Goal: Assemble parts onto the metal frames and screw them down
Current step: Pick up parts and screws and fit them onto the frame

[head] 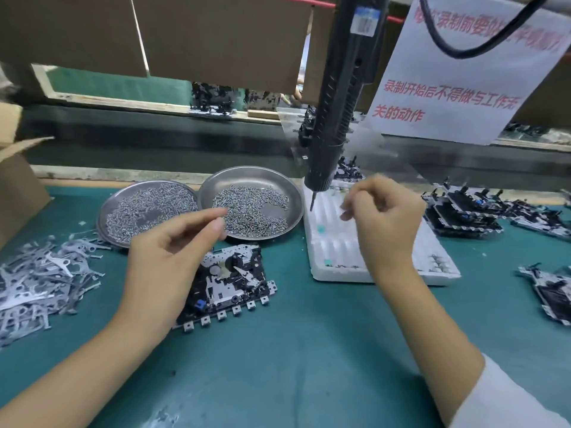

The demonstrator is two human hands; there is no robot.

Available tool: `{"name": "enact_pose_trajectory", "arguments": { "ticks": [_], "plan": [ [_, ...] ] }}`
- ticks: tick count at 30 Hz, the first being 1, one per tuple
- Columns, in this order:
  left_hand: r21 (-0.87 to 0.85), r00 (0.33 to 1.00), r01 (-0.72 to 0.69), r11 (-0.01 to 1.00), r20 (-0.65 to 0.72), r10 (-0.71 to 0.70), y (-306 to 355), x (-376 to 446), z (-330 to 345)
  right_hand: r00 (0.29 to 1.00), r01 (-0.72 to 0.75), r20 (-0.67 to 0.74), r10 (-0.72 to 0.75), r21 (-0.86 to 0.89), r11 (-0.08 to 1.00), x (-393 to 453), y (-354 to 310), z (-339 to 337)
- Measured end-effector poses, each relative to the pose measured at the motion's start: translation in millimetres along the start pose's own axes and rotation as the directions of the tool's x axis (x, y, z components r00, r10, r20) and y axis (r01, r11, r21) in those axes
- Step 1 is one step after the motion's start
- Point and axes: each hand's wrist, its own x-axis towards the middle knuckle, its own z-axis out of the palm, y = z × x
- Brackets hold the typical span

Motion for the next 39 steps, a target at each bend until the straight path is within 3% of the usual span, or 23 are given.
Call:
{"name": "enact_pose_trajectory", "arguments": {
  "ticks": [3, 6, 10, 16, 21, 25, 27, 29, 30, 32, 35, 39],
  "plan": [
    [-0.061, 0.999, 0.03, 0.998, -0.034, -0.032, -1, 2, 0, 0.985, -0.13, 0.057, 0.163, -0.376, 0.918, 42, 37, -29],
    [-0.08, 0.998, 0.044, 0.996, -0.04, -0.048, -2, 2, 0, 0.931, -0.039, 0.247, 0.268, -0.663, 0.748, 70, 71, -46],
    [-0.065, 0.998, 0.039, 0.997, -0.041, -0.042, -2, 2, 0, 0.811, 0.151, 0.471, 0.346, -0.742, 0.653, 85, 86, -46],
    [-0.068, 1.0, 0.026, 0.997, 0.001, -0.026, 0, 0, 1, 0.785, 0.37, 0.542, 0.298, -0.797, 0.477, 89, 81, -30],
    [-0.059, 0.999, 0.036, 0.998, 0.039, -0.033, -1, -5, 2, 0.778, 0.415, 0.571, 0.263, -0.78, 0.468, 91, 84, -30],
    [-0.068, 0.998, 0.051, 0.996, 0.043, -0.048, -4, -7, 4, 0.845, 0.323, 0.502, 0.184, -0.754, 0.571, 90, 71, -41],
    [-0.071, 0.998, 0.049, 0.996, 0.053, -0.045, -4, -8, 5, 0.843, 0.171, 0.459, 0.279, -0.722, 0.671, 83, 54, -50],
    [-0.061, 0.997, 0.04, 0.997, 0.066, -0.036, -3, -10, 6, 0.73, -0.049, 0.526, 0.436, -0.596, 0.801, 65, 30, -54],
    [-0.049, 0.997, 0.032, 0.998, 0.076, -0.029, -2, -10, 6, 0.668, -0.153, 0.586, 0.459, -0.496, 0.855, 53, 18, -52],
    [-0.016, 0.995, 0.012, 1.0, 0.096, -0.011, -1, -13, 7, 0.614, -0.327, 0.675, 0.41, -0.255, 0.91, 24, -5, -37],
    [0.031, 0.993, -0.02, 0.999, 0.117, 0.016, -1, -15, 9, 0.605, -0.483, 0.734, 0.308, 0.031, 0.875, -12, -26, -5],
    [0.038, 0.991, -0.038, 0.999, 0.127, 0.033, -2, -13, 7, 0.643, -0.584, 0.718, 0.268, 0.232, 0.778, -33, -25, 21]
  ]
}}
